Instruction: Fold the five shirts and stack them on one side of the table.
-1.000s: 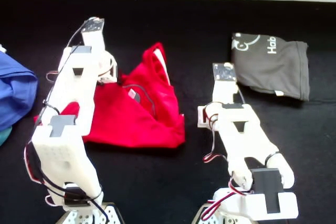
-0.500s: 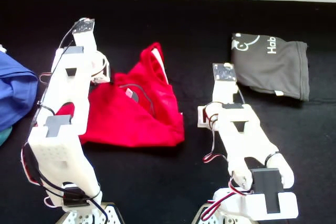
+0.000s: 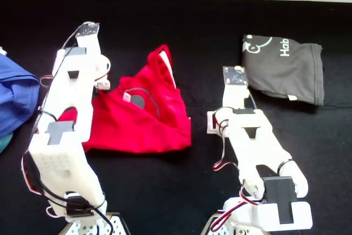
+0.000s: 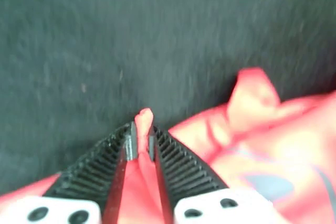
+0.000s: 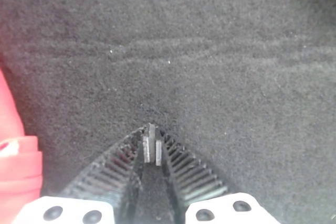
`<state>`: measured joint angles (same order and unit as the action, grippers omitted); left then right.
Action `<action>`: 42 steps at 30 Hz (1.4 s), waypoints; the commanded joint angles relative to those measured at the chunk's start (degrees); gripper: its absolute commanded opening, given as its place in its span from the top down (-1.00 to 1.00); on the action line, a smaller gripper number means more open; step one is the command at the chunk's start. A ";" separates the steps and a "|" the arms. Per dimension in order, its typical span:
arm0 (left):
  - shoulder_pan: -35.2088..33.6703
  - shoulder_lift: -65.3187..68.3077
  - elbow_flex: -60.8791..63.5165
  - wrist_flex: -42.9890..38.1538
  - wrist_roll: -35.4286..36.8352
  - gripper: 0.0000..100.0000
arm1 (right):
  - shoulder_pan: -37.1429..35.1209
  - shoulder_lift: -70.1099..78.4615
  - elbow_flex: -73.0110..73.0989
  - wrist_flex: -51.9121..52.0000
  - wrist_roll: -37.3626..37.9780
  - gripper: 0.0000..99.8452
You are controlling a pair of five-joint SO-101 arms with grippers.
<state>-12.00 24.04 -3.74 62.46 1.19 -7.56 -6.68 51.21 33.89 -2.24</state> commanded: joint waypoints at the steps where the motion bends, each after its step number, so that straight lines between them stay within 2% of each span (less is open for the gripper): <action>1: -0.22 -8.75 -6.29 11.25 0.09 0.98 | 2.42 0.13 0.13 0.75 -0.44 0.98; 6: -3.03 -19.30 -13.41 24.53 -0.44 0.98 | 2.42 0.13 -0.13 1.01 -0.26 0.98; 10: -7.16 -27.21 -17.19 32.09 -6.15 0.98 | 2.42 -0.40 -0.57 1.89 -0.18 0.98; 14: -14.81 -33.45 -17.10 36.40 -9.76 0.98 | 2.33 -0.40 -8.22 11.82 -0.18 0.98; 16: -20.26 -35.38 -15.96 36.40 -11.78 0.98 | 2.24 -0.13 -14.20 17.98 -0.09 0.96; 19: -28.35 -35.91 -13.32 35.34 -15.47 0.98 | -0.48 0.13 -23.52 27.03 0.00 0.80; 24: -38.64 -33.36 -5.85 26.64 -16.53 0.98 | -13.14 0.13 -33.10 37.85 8.97 0.59; 28: -39.34 -31.34 -1.36 23.91 -16.62 0.98 | -24.75 0.13 -33.54 41.36 14.95 0.60; 32: -40.31 -30.20 -0.22 20.84 -16.62 0.98 | -33.01 0.13 -33.54 43.38 18.55 0.60; 42: -45.49 -29.93 -0.75 15.12 -16.62 0.98 | -45.85 1.19 -33.80 38.90 20.04 0.60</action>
<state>-55.96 -5.41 -3.91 79.25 -15.08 -50.81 -5.89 20.09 74.33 17.27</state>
